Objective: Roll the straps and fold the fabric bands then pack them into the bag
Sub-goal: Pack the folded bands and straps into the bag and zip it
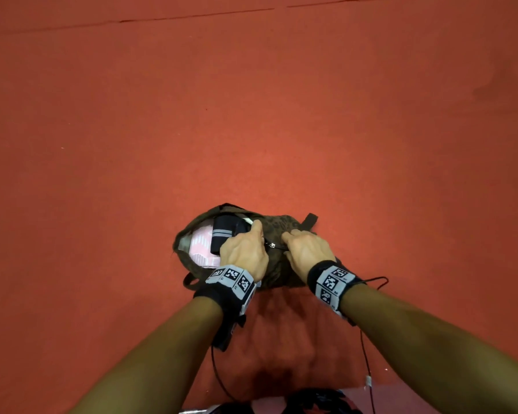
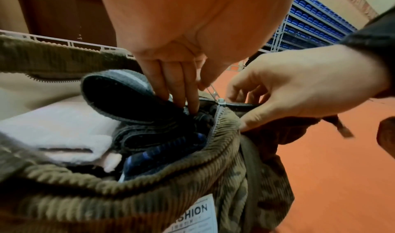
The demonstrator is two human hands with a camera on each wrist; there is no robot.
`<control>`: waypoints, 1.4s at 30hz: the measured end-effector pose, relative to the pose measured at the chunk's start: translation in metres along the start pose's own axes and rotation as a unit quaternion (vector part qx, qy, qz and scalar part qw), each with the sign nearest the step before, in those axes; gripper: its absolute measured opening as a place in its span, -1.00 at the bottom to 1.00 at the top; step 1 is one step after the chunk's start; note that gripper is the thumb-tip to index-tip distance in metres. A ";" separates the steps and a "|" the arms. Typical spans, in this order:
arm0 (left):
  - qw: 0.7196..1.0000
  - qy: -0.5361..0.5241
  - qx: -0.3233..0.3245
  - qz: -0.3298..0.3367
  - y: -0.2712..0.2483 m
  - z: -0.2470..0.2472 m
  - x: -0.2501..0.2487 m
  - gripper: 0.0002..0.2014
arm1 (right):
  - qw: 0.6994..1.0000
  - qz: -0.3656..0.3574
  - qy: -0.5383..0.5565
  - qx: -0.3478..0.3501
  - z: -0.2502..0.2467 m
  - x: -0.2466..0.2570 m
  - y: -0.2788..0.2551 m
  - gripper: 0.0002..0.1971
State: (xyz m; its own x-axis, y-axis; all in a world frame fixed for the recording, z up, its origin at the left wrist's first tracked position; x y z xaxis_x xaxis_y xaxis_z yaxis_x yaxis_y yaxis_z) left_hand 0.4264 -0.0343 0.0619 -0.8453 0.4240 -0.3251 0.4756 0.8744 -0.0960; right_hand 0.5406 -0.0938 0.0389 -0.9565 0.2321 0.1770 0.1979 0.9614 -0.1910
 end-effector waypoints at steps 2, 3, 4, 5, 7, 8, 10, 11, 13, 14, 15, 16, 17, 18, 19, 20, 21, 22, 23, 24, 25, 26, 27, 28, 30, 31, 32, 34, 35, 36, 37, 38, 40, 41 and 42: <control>1.000 0.001 0.008 -0.015 0.004 -0.004 0.000 -0.86 | 0.999 -0.036 -0.007 0.001 -0.007 -0.007 0.001 -0.79; 1.000 0.000 0.011 -0.029 0.007 -0.006 0.000 -0.84 | 0.999 -0.048 -0.008 -0.003 -0.012 -0.012 0.002 -0.80; 0.999 -0.004 0.016 -0.047 0.009 -0.010 0.002 -0.83 | 0.998 -0.056 -0.003 -0.006 -0.018 -0.017 0.001 -0.81; 0.998 -0.010 0.021 -0.065 0.012 -0.013 0.005 -0.82 | 0.998 -0.062 0.005 -0.011 -0.025 -0.021 0.001 -0.82; 0.995 -0.032 0.035 -0.093 0.017 -0.018 0.013 -0.86 | 0.997 -0.066 0.023 -0.021 -0.039 -0.028 -0.001 -0.84; 0.993 -0.044 0.039 -0.104 0.017 -0.020 0.018 -0.90 | 0.997 -0.063 0.030 -0.024 -0.045 -0.032 -0.002 -0.86; 0.990 -0.061 0.032 -0.126 0.016 -0.019 0.029 -0.93 | 0.999 -0.034 0.036 -0.020 -0.051 -0.044 -0.001 -0.88; 0.989 -0.065 0.025 -0.131 0.013 -0.017 0.033 -0.94 | 0.999 -0.005 0.036 -0.009 -0.049 -0.051 -0.001 -0.88; 0.991 -0.064 0.000 -0.120 0.005 -0.012 0.037 -0.93 | 0.999 0.040 0.029 0.011 -0.042 -0.059 -0.001 -0.87; 0.992 -0.058 -0.014 -0.112 0.002 -0.010 0.038 -0.93 | 0.998 0.049 0.029 0.013 -0.038 -0.058 -0.002 -0.84; 0.992 -0.056 -0.030 -0.107 -0.001 -0.008 0.038 -0.94 | 0.998 0.051 0.033 0.011 -0.033 -0.055 -0.004 -0.80; 0.992 -0.056 -0.048 -0.103 -0.002 -0.009 0.038 -0.95 | 0.998 0.045 0.039 -0.001 -0.030 -0.050 -0.005 -0.73; 0.992 -0.053 -0.068 -0.093 -0.003 -0.011 0.039 -0.93 | 0.998 0.035 0.046 -0.021 -0.029 -0.042 -0.005 -0.65; 0.992 -0.043 -0.084 -0.078 -0.005 -0.014 0.040 -0.91 | 0.998 0.018 0.050 -0.043 -0.030 -0.032 -0.005 -0.57; 0.993 -0.031 -0.098 -0.055 -0.006 -0.015 0.040 -0.89 | 0.997 -0.008 0.049 -0.061 -0.030 -0.020 -0.004 -0.52; 0.993 -0.020 -0.113 -0.028 -0.008 -0.016 0.039 -0.88 | 0.996 -0.037 0.041 -0.073 -0.028 -0.006 -0.003 -0.48; 0.992 -0.011 -0.129 -0.005 -0.010 -0.016 0.039 -0.88 | 0.995 -0.063 0.028 -0.077 -0.025 0.007 -0.001 -0.44; 0.990 -0.007 -0.141 0.006 -0.012 -0.017 0.040 -0.89 | 0.994 -0.078 0.020 -0.072 -0.021 0.019 0.002 -0.40; 0.989 -0.011 -0.145 0.003 -0.014 -0.018 0.040 -0.90 | 0.995 -0.080 0.016 -0.059 -0.016 0.028 0.006 -0.37; 0.990 -0.019 -0.141 -0.009 -0.016 -0.019 0.041 -0.91 | 0.996 -0.077 0.012 -0.046 -0.011 0.034 0.010 -0.38; 0.990 -0.025 -0.137 -0.025 -0.017 -0.021 0.043 -0.90 | 0.996 -0.079 0.005 -0.042 -0.008 0.041 0.016 -0.44; 0.991 -0.026 -0.130 -0.037 -0.018 -0.022 0.046 -0.90 | 0.995 -0.088 -0.004 -0.042 -0.008 0.046 0.021 -0.53; 0.991 -0.024 -0.120 -0.045 -0.019 -0.022 0.048 -0.91 | 0.994 -0.103 -0.014 -0.039 -0.008 0.050 0.025 -0.62; 0.993 -0.016 -0.109 -0.045 -0.019 -0.023 0.051 -0.94 | 0.992 -0.119 -0.022 -0.033 -0.008 0.053 0.027 -0.69; 0.995 -0.007 -0.087 -0.039 -0.019 -0.022 0.053 -0.98 | 0.989 -0.145 -0.024 -0.018 -0.011 0.054 0.030 -0.75; 0.996 -0.010 -0.079 -0.037 -0.017 -0.024 0.054 -0.95 | 0.989 -0.148 -0.016 -0.019 -0.014 0.051 0.030 -0.76; 0.996 -0.017 -0.074 -0.037 -0.014 -0.026 0.054 -0.93 | 0.989 -0.144 -0.003 -0.025 -0.019 0.047 0.031 -0.77; 0.995 -0.036 -0.076 -0.052 -0.008 -0.030 0.055 -0.93 | 0.990 -0.132 0.020 -0.036 -0.028 0.038 0.031 -0.81; 0.994 -0.044 -0.080 -0.063 -0.005 -0.033 0.057 -0.92 | 0.991 -0.125 0.024 -0.037 -0.033 0.034 0.030 -0.83; 0.992 -0.056 -0.084 -0.075 -0.003 -0.035 0.059 -0.92 | 0.992 -0.117 0.029 -0.038 -0.036 0.030 0.030 -0.85; 0.990 -0.070 -0.085 -0.084 -0.001 -0.036 0.061 -0.92 | 0.993 -0.108 0.034 -0.040 -0.039 0.026 0.030 -0.87; 0.989 -0.087 -0.082 -0.090 0.001 -0.036 0.063 -0.91 | 0.993 -0.099 0.039 -0.043 -0.042 0.021 0.030 -0.88; 0.985 -0.120 -0.066 -0.104 0.001 -0.034 0.066 -0.89 | 0.995 -0.085 0.045 -0.039 -0.045 0.013 0.030 -0.89; 0.984 -0.126 -0.059 -0.107 0.000 -0.032 0.067 -0.88 | 0.995 -0.081 0.045 -0.033 -0.045 0.010 0.029 -0.89; 0.984 -0.128 -0.056 -0.110 -0.001 -0.032 0.067 -0.88 | 0.996 -0.078 0.043 -0.026 -0.045 0.008 0.028 -0.89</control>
State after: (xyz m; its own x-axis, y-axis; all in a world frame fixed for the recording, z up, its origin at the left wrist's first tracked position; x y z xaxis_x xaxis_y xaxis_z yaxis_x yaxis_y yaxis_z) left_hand 0.3617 0.0007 0.0701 -0.8291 0.1604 -0.5356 0.2451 0.9653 -0.0904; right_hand 0.5486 -0.0582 0.0785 -0.9548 0.0898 0.2832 0.0619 0.9925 -0.1059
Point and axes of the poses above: each hand's wrist, its own y-axis towards the middle knuckle, its own z-axis out of the palm, x = y × z, the point moved 6 cm from there along y, towards the middle knuckle, and after that the axes turned 13 degrees about -x, right-handed, at the moved point
